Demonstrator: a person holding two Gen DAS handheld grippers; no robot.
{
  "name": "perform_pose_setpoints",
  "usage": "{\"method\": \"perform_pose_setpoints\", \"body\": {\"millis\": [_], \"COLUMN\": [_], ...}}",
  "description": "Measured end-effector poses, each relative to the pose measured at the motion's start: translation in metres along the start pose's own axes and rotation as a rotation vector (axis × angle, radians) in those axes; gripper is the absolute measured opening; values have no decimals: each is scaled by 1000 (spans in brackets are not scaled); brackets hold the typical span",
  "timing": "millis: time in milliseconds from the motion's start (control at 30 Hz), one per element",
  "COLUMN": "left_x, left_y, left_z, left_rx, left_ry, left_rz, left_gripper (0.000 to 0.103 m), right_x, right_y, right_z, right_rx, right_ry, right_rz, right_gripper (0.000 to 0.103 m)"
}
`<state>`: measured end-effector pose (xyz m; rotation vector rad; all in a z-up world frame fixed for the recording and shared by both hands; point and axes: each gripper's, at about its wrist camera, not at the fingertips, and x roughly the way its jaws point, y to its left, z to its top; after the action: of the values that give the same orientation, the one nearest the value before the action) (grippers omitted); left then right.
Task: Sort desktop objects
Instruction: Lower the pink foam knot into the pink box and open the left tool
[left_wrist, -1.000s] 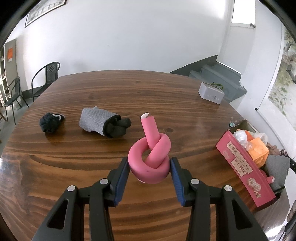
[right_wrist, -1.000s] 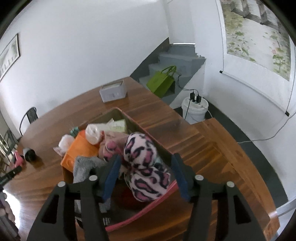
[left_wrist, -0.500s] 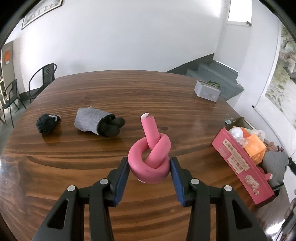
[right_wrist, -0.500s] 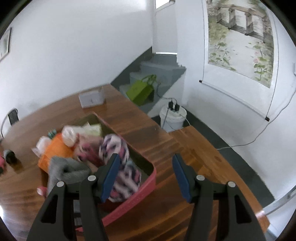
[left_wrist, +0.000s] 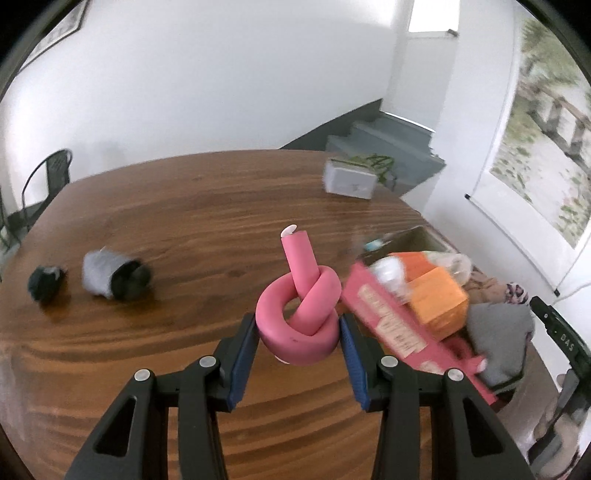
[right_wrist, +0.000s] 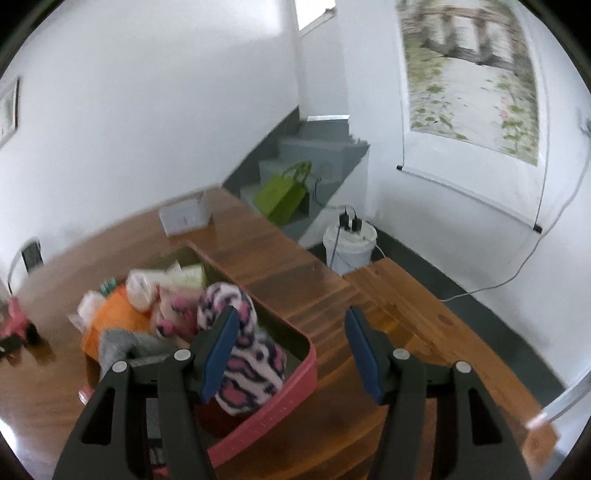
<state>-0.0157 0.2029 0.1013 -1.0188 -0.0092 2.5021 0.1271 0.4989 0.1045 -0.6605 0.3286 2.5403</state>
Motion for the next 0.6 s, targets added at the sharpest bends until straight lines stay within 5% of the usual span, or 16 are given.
{"method": "perform_pose_setpoints", "body": {"millis": [333,600], "left_x": [29,71], "left_y": [-78,-122], "left_z": [48,71], "left_rx": [112,195], "left_ry": [19,44], "left_rz": [-93,-80], "left_gripper": [46,46], "right_x": [-36,-24], "right_y": [-3,-4], "right_z": [1,2], "right_rx": [91,105], "right_ry": [-303,-247], "right_rz": [-19,36], "right_gripper": [80,81]}}
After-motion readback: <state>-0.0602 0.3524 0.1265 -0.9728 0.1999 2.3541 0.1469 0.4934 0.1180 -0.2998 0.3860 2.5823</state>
